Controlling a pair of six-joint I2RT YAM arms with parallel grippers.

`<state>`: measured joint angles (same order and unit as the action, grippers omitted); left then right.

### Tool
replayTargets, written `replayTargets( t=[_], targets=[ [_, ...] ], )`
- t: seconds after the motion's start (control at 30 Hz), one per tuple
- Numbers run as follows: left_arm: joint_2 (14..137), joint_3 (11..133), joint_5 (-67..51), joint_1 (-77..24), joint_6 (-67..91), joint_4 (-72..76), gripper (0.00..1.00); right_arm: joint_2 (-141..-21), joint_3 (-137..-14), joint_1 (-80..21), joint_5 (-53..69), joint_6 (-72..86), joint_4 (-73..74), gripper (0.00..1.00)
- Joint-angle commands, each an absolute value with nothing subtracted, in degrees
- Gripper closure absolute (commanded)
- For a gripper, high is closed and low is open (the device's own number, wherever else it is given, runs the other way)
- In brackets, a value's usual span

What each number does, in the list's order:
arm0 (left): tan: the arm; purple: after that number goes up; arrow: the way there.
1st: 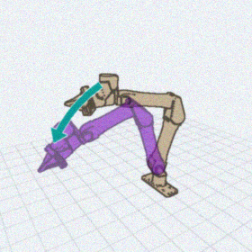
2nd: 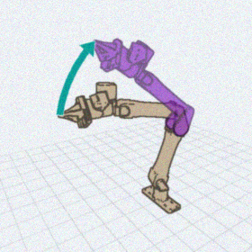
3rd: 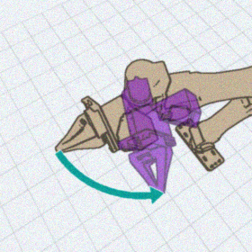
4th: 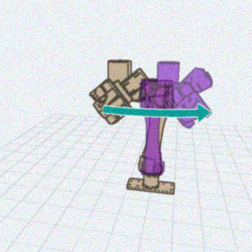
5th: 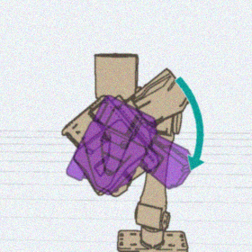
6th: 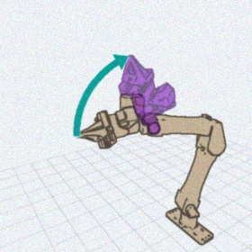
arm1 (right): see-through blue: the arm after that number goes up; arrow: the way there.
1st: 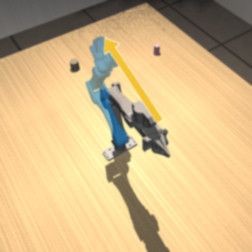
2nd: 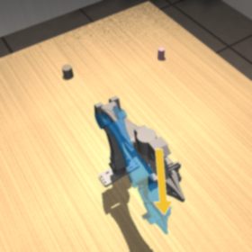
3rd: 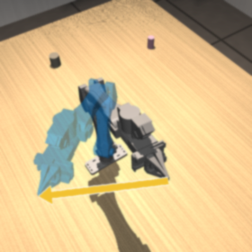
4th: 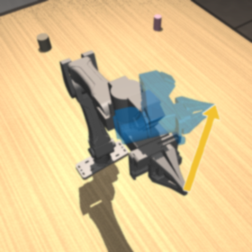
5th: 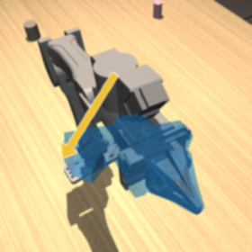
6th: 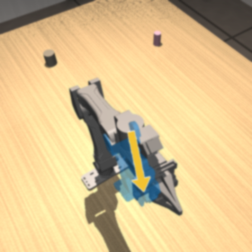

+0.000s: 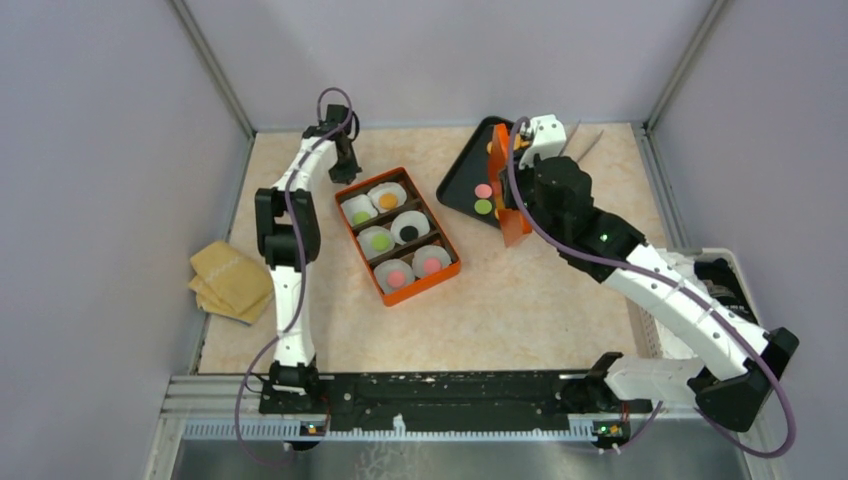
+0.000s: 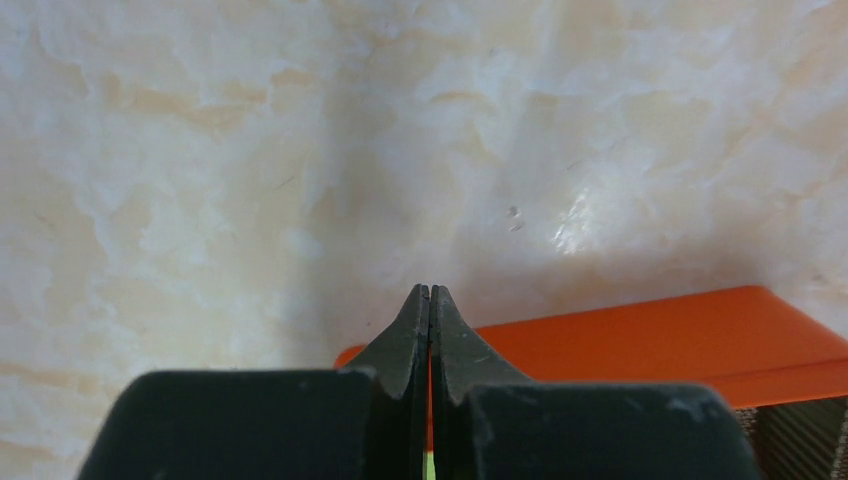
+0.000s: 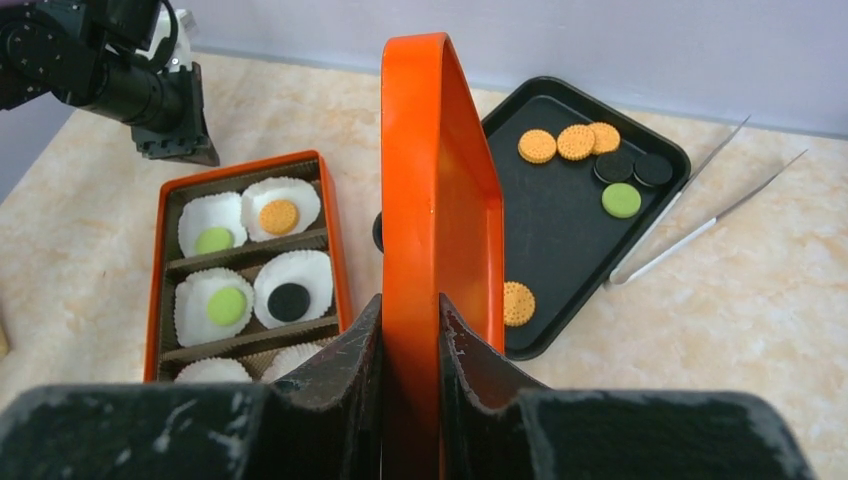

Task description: Pack the cookies

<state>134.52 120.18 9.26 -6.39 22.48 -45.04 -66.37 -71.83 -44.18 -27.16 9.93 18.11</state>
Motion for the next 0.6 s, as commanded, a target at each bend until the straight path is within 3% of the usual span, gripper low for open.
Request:
replayTargets(
  t=[0.0,0.23,0.57],
  targets=[
    [130.06,113.85,13.7,-7.38,24.0,-48.3,1.0,-62.68,-72.68,-44.14,-25.43,10.88,13.75,1.0],
    [118.07,95.86,15.42,-10.21,27.13,-47.47,1.0,-61.28,-74.41,-44.17,-22.21,10.81,13.99,1.0],
    [103.89,81.85,21.61,-21.16,32.63,-49.07,1.0,-57.77,-75.33,-44.25,-22.74,9.53,15.25,1.0]
  ],
)
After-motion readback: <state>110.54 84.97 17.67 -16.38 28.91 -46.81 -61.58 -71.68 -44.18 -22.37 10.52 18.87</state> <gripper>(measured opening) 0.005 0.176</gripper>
